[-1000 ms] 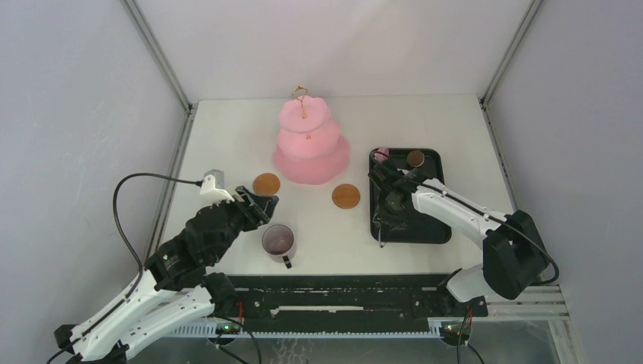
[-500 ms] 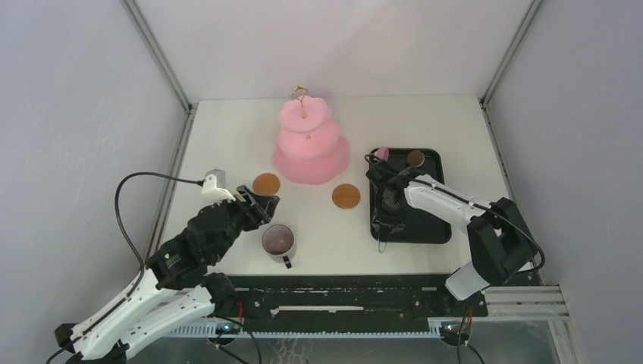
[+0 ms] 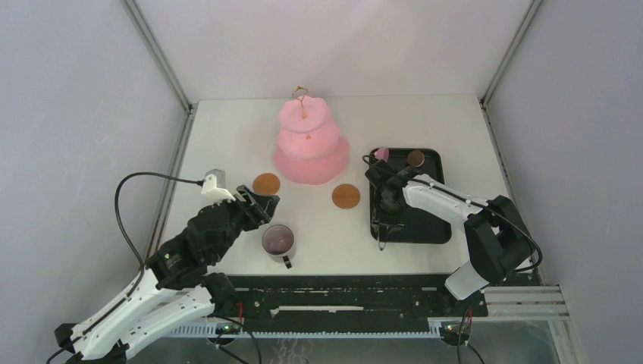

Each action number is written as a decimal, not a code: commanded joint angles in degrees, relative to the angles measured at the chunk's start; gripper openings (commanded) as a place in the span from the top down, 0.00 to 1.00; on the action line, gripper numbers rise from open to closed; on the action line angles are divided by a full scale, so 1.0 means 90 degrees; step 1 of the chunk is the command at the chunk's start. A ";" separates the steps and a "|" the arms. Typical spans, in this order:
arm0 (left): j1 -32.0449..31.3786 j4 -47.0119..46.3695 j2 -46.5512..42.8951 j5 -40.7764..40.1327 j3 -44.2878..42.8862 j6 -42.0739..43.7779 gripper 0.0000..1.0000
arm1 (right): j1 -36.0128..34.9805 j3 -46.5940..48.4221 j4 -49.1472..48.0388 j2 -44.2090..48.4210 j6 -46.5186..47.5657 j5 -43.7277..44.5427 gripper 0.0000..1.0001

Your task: Serve the afternoon tea

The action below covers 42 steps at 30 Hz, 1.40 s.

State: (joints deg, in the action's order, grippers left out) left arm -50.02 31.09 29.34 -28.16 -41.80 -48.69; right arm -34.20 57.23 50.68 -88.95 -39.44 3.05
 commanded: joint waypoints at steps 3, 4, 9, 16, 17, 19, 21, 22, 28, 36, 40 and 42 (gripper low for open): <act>-0.0038 -0.0237 0.0003 -0.0015 -0.0209 -0.0077 0.35 | 0.0020 0.0010 -0.0121 0.0062 0.0061 0.0034 0.60; -0.0038 -0.0241 -0.0017 -0.0024 -0.0208 -0.0078 0.35 | 0.0012 0.0012 -0.0114 0.0101 0.0043 0.0056 0.62; -0.0038 -0.0208 -0.0115 -0.0054 -0.0213 -0.0079 0.35 | -0.0152 0.0148 0.0121 0.0407 -0.0072 0.0428 0.68; -0.0038 -0.0093 -0.0208 -0.0081 -0.0282 -0.0034 0.35 | -0.0346 0.0389 0.0406 0.0969 -0.0229 0.0728 0.72; -0.0038 -0.0069 -0.0226 -0.0096 -0.0317 -0.0023 0.35 | -0.0385 0.0446 0.0463 0.1014 -0.0252 0.0748 0.72; -0.0038 -0.0024 -0.0255 -0.0128 -0.0360 0.0011 0.35 | -0.0491 0.0571 0.0565 0.1081 -0.0292 0.0781 0.73; -0.0041 0.0023 -0.0284 -0.0174 -0.0419 0.0044 0.35 | -0.0604 0.0704 0.0648 0.1103 -0.0347 0.0826 0.74; -0.0038 0.0036 -0.0289 -0.0194 -0.0439 0.0061 0.35 | -0.0655 0.0784 0.0671 0.1098 -0.0360 0.0833 0.74; -0.0038 0.0172 -0.0357 -0.0282 -0.0511 0.0116 0.35 | -0.1060 0.1526 0.0641 0.0642 -0.0403 0.0818 0.74; -0.0038 0.0381 -0.0428 -0.0373 -0.0527 0.0208 0.35 | -0.1478 0.2937 0.0525 -0.0730 -0.0285 0.0670 0.74; -0.0038 0.0445 -0.0431 -0.0405 -0.0552 0.0252 0.34 | -0.1616 0.3708 0.0551 -0.1442 -0.0168 0.0588 0.74; -0.0038 0.0475 -0.0433 -0.0412 -0.0570 0.0270 0.34 | -0.1679 0.4130 0.0579 -0.1790 -0.0103 0.0552 0.74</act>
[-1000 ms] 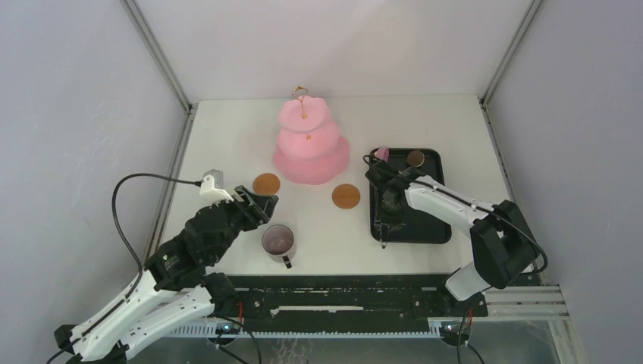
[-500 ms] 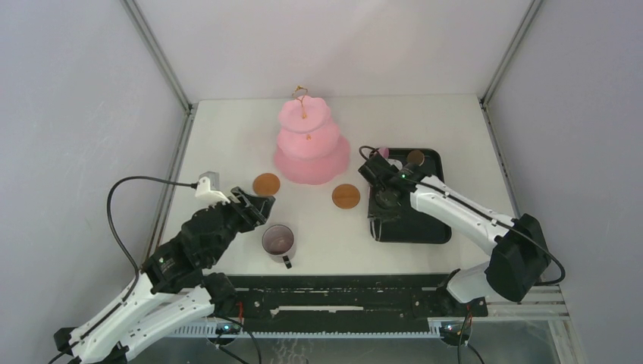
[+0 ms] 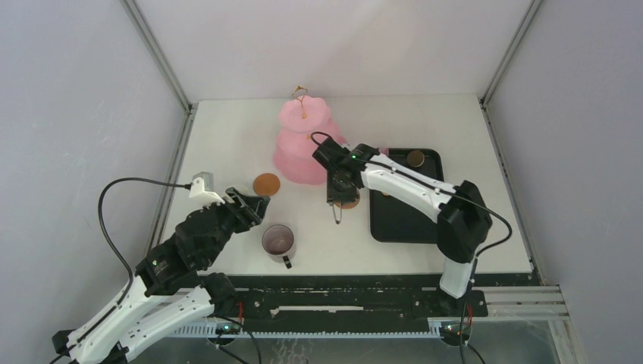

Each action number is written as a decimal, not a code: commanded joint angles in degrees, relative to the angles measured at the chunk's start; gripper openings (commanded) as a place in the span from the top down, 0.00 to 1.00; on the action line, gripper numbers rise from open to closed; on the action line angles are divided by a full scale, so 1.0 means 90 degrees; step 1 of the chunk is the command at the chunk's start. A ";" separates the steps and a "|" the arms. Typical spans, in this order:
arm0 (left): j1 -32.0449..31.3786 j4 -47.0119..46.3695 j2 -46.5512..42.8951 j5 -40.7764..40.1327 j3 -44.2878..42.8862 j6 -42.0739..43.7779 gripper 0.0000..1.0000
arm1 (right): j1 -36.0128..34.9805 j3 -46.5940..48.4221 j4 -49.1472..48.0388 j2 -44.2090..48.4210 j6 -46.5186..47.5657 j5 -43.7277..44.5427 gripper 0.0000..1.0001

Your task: Serve the afternoon tea

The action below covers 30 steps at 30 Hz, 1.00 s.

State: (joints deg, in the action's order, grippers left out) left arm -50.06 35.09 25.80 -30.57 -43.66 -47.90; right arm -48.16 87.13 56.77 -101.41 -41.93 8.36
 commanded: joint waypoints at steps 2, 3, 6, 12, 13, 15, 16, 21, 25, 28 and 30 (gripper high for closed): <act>-0.0033 0.0063 -0.0048 -0.0146 -0.0373 0.0185 0.34 | -0.0194 0.1171 -0.0076 -0.0730 0.0235 -0.0041 0.74; -0.0033 0.0065 -0.0055 -0.0146 -0.0372 0.0185 0.34 | -0.0216 0.1358 -0.0057 -0.0882 0.0261 -0.0070 0.74; -0.0033 0.0076 -0.0065 -0.0148 -0.0350 0.0175 0.34 | -0.0257 0.1860 -0.0027 -0.1303 0.0330 -0.0128 0.74; -0.0036 0.0074 -0.0035 -0.0117 -0.0344 0.0147 0.34 | -0.0274 0.2540 0.0024 -0.1894 0.0438 -0.0254 0.74; -0.0033 0.0075 -0.0040 -0.0114 -0.0337 0.0138 0.34 | -0.0274 0.2620 0.0007 -0.1972 0.0454 -0.0276 0.74; -0.0034 0.0066 -0.0036 -0.0119 -0.0306 0.0118 0.35 | -0.0260 0.2766 -0.0014 -0.2154 0.0480 -0.0318 0.74; -0.0033 0.0063 -0.0028 -0.0114 -0.0298 0.0109 0.34 | -0.0255 0.2841 -0.0018 -0.2226 0.0495 -0.0337 0.74; -0.0038 0.0049 -0.0018 -0.0128 -0.0239 0.0088 0.34 | -0.0201 0.3058 -0.0126 -0.2485 0.0530 -0.0433 0.74; -0.0033 0.0028 -0.0016 -0.0146 -0.0179 0.0087 0.34 | -0.0152 0.3236 -0.0210 -0.2691 0.0570 -0.0473 0.74; -0.0033 -0.0004 -0.0018 -0.0151 -0.0124 0.0085 0.34 | -0.0132 0.3358 -0.0322 -0.2840 0.0598 -0.0475 0.74; -0.0033 -0.0038 -0.0007 -0.0167 -0.0081 0.0097 0.34 | -0.0114 0.3497 -0.0334 -0.2976 0.0620 -0.0475 0.74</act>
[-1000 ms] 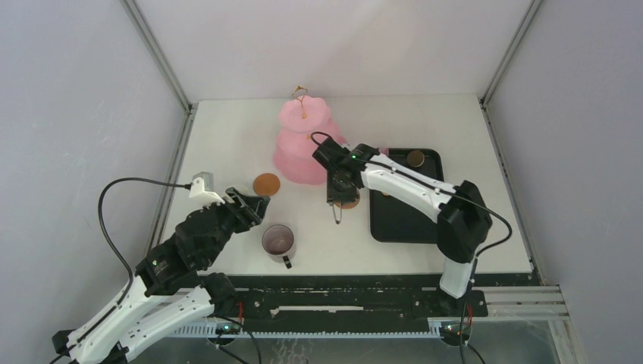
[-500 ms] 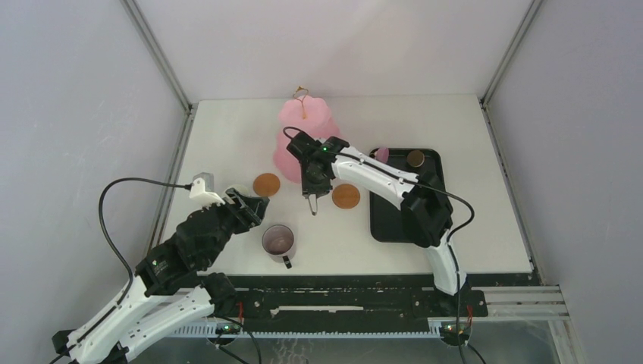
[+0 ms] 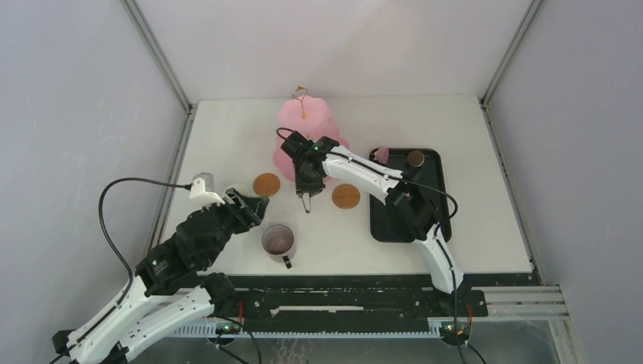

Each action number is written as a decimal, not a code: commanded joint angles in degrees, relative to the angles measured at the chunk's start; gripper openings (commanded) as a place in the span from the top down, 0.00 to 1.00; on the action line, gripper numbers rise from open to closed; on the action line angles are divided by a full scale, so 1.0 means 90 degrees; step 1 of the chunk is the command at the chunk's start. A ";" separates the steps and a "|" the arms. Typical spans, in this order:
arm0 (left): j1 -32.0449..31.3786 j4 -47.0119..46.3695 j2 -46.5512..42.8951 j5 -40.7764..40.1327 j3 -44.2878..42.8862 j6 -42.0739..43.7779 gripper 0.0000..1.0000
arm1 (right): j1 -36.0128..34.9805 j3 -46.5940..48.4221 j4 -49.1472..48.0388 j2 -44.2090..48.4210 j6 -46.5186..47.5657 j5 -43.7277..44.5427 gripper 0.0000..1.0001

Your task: Serve the afternoon tea

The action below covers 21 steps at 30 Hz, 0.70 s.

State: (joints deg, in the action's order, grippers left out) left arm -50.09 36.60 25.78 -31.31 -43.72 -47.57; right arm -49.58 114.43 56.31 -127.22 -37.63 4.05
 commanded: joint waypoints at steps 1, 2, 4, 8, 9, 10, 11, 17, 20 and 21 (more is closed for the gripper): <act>-0.0031 -0.0217 0.0008 -0.0083 -0.0059 0.0059 0.34 | 0.0057 0.0546 -0.0267 -0.0205 0.0163 0.0010 0.74; -0.0031 -0.0230 0.0014 -0.0084 -0.0050 0.0068 0.34 | 0.0064 0.0623 -0.0257 -0.0262 0.0182 0.0022 0.73; -0.0031 -0.0253 0.0045 -0.0083 -0.0030 0.0080 0.35 | 0.0093 0.0726 -0.0248 -0.0358 0.0202 0.0054 0.73; -0.0031 -0.0310 0.0083 -0.0084 0.0022 0.0118 0.34 | 0.0155 0.0777 -0.0354 -0.0448 0.0241 0.0080 0.70; -0.0031 -0.0329 0.0098 -0.0084 0.0048 0.0119 0.35 | 0.0165 0.0786 -0.0379 -0.0462 0.0250 0.0107 0.68; -0.0031 -0.0351 0.0108 -0.0074 0.0069 0.0128 0.34 | 0.0183 0.0791 -0.0398 -0.0485 0.0274 0.0117 0.65; -0.0031 -0.0362 0.0121 -0.0076 0.0086 0.0129 0.34 | 0.0194 0.0800 -0.0414 -0.0511 0.0282 0.0119 0.62; -0.0031 -0.0440 0.0186 -0.0037 0.0170 0.0111 0.34 | 0.0249 0.0800 -0.0485 -0.0591 0.0345 0.0106 0.47; -0.0032 -0.0458 0.0219 -0.0015 0.0164 0.0096 0.34 | 0.0246 0.0768 -0.0490 -0.0556 0.0384 0.0111 0.44; -0.0036 -0.0462 0.0228 -0.0012 0.0155 0.0091 0.35 | 0.0246 0.0750 -0.0486 -0.0532 0.0383 0.0117 0.44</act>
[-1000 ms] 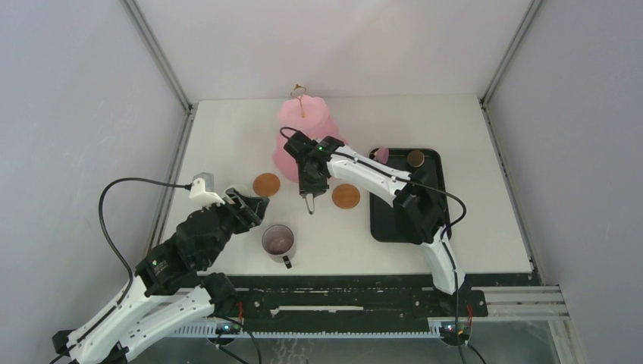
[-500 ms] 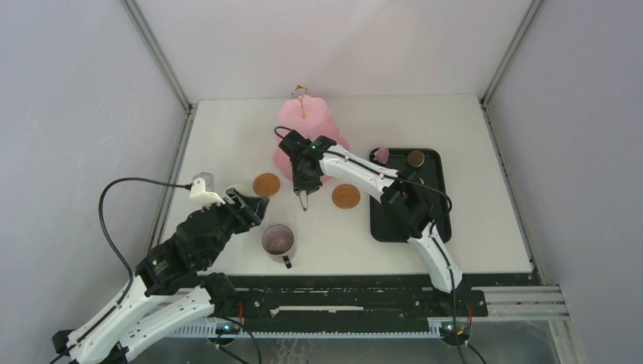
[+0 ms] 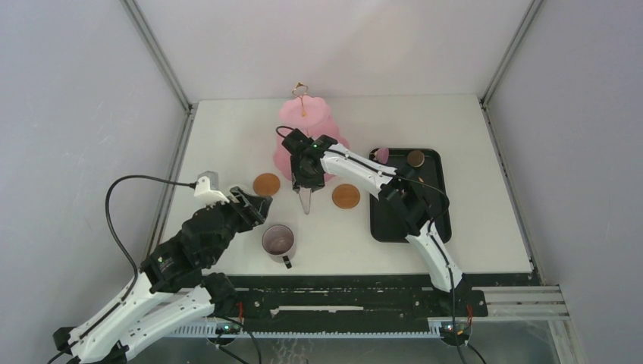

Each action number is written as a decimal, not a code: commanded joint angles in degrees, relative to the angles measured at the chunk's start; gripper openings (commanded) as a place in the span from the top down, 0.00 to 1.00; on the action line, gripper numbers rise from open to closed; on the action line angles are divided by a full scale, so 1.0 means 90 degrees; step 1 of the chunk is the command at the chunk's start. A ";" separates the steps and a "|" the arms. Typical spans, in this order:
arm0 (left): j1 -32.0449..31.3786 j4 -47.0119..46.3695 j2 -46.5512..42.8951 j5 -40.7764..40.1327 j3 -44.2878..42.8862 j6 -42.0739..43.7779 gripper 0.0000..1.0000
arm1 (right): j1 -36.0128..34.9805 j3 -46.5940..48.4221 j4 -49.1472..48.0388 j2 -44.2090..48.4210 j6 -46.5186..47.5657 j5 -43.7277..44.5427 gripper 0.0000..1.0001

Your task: Serve the afternoon tea

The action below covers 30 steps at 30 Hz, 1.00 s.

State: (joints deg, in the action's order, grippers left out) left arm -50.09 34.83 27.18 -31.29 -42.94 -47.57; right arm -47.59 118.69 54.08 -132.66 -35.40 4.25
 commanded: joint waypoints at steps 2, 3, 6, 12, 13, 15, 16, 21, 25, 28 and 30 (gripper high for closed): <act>-0.0031 -0.0273 0.0062 -0.0009 0.0055 0.0076 0.35 | 0.0026 0.0228 -0.0263 0.0138 0.0152 0.0116 0.44; -0.0031 -0.0276 0.0064 -0.0010 0.0059 0.0067 0.35 | 0.0026 0.0192 -0.0275 0.0174 0.0156 0.0122 0.44; -0.0031 -0.0265 0.0026 -0.0008 0.0054 0.0054 0.35 | 0.0006 0.0092 -0.0303 0.0277 0.0167 0.0169 0.45; -0.0033 -0.0211 -0.0045 -0.0009 0.0067 0.0014 0.35 | -0.0064 -0.0010 -0.0277 0.0311 0.0199 0.0248 0.45; -0.0031 -0.0192 -0.0065 -0.0010 0.0072 0.0005 0.35 | -0.0088 -0.0040 -0.0295 0.0313 0.0214 0.0300 0.45; -0.0031 -0.0162 -0.0108 -0.0010 0.0097 0.0003 0.35 | -0.0135 -0.0095 -0.0339 0.0311 0.0208 0.0360 0.44; -0.0031 -0.0143 -0.0131 -0.0017 0.0109 0.0003 0.35 | -0.0157 -0.0122 -0.0343 0.0303 0.0195 0.0390 0.45; -0.0033 -0.0053 -0.0178 -0.0049 0.0142 0.0030 0.35 | -0.0213 -0.0345 -0.0444 0.0258 0.0112 0.0440 0.47; -0.0031 -0.0016 -0.0169 -0.0054 0.0144 0.0070 0.35 | -0.0256 -0.0650 -0.0693 0.0251 0.0071 0.0376 0.52; -0.0031 -0.0009 -0.0166 -0.0048 0.0177 0.0071 0.35 | -0.0292 -0.0717 -0.0782 0.0180 0.0057 0.0350 0.56; -0.0031 -0.0011 -0.0159 -0.0056 0.0199 0.0061 0.35 | -0.0327 -0.0718 -0.0819 0.0127 0.0066 0.0360 0.60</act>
State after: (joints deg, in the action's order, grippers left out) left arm -50.11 35.24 25.93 -31.31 -42.74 -47.57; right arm -49.71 111.90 49.84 -132.66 -34.76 6.98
